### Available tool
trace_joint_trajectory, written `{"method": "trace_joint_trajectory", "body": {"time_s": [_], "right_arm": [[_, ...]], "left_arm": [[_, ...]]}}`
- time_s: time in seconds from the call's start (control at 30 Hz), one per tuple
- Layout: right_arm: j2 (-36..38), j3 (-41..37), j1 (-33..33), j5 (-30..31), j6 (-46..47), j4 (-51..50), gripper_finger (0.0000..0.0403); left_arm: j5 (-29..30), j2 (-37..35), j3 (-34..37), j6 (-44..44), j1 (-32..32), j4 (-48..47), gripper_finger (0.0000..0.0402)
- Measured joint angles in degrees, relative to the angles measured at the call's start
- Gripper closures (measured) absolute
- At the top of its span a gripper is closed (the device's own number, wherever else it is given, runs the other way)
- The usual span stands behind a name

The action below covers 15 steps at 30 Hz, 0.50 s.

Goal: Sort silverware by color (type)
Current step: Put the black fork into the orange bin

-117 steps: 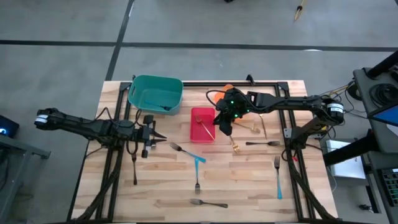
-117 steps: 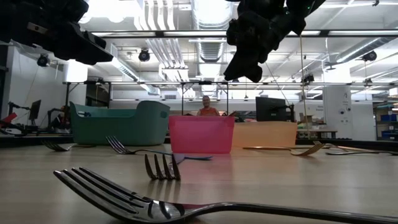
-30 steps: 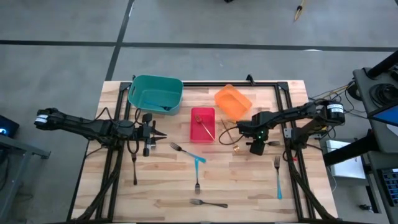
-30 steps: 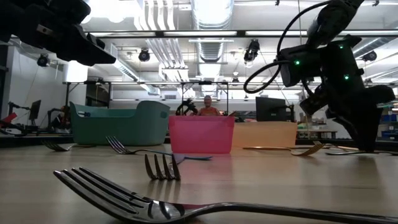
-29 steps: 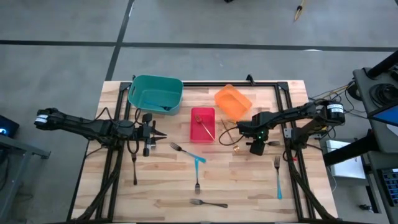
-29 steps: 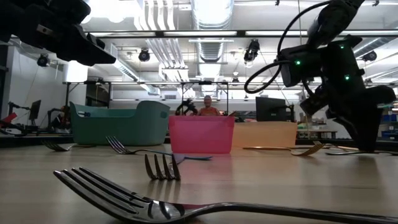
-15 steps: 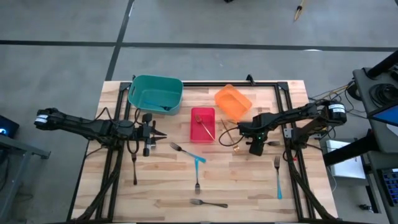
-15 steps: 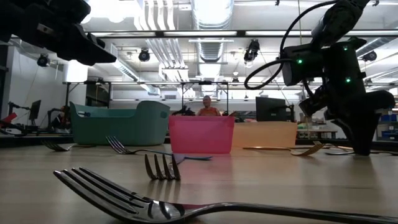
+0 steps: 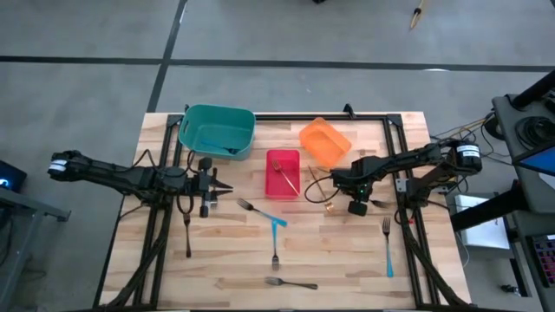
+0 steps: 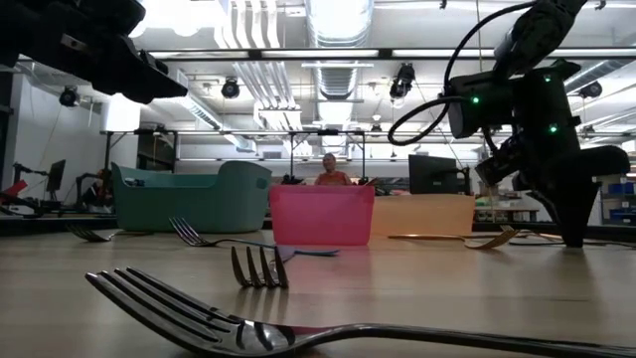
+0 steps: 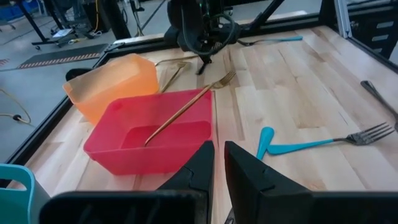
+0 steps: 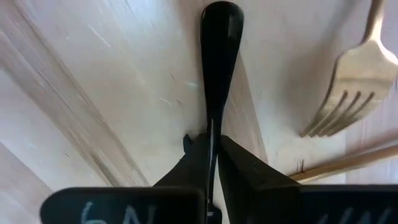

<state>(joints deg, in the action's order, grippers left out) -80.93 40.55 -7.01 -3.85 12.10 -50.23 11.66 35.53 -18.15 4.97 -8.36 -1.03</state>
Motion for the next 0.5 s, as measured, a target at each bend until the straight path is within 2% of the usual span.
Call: {"method": "trace_joint_trajectory", "body": {"time_s": [0.37, 0.5], "right_arm": [[6.13, 7.36, 0.01, -0.34, -3.01, -1.91, 0.0391], [9.34, 11.30, 0.01, 2.43, -4.22, 0.18, 0.0391]], "left_arm": [[0.36, 0.02, -0.01, 0.02, -0.02, 3.16, 0.0381], [5.03, 0.01, -0.02, 0.75, -0.02, 5.69, 0.0381]]}}
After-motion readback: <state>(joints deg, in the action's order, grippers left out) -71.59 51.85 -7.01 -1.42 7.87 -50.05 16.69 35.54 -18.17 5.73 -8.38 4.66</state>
